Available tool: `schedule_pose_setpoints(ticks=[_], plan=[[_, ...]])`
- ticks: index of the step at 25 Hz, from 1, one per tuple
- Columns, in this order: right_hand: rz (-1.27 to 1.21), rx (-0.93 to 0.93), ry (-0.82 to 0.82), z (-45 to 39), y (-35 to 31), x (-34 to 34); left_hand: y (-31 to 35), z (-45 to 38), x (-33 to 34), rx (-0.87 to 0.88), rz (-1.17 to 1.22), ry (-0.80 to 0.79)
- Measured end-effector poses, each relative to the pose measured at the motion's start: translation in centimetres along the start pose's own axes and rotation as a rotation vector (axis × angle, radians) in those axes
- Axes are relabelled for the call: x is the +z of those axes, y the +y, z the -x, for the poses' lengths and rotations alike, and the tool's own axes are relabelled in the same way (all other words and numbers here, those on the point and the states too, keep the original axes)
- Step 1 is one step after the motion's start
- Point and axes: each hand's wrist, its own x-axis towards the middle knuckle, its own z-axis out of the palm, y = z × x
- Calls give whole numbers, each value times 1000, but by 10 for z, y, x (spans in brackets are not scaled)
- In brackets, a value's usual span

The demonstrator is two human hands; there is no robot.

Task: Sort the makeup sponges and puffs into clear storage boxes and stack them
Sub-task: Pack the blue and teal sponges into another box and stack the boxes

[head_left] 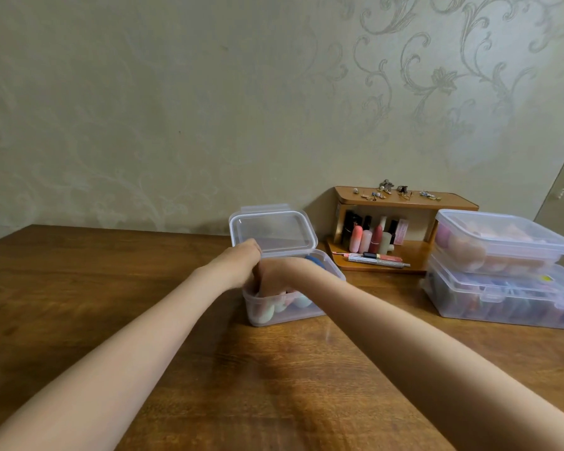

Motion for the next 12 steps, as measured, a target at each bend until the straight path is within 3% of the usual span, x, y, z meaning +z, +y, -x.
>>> schedule_pose_setpoints(ticks=[2,3,5,6,7,8,10,12], plan=[[133,49,-43,-18,-11,-8,2,3,-1,-1,28,-3],[172,13,32,-21,-1,-7,2,3,-1,35,-19,-17],[-258,67,302,-12,20,5,-1,6,-1,86,-89,-48],[-517,11,229,-12,16,13,-2,8,-4,93,-113,-68],[-892,-147,145,1,22,10,-5,10,-6,90,-121,-89],[-1103,-297,72,21,37,9,-8,12,-9,94,-118,-109],[-1168,-471,89,51,65,6,-15,15,-16,129,-82,-131],[-1347,-459,347,66,86,-3,-21,16,-20,145,89,-38]])
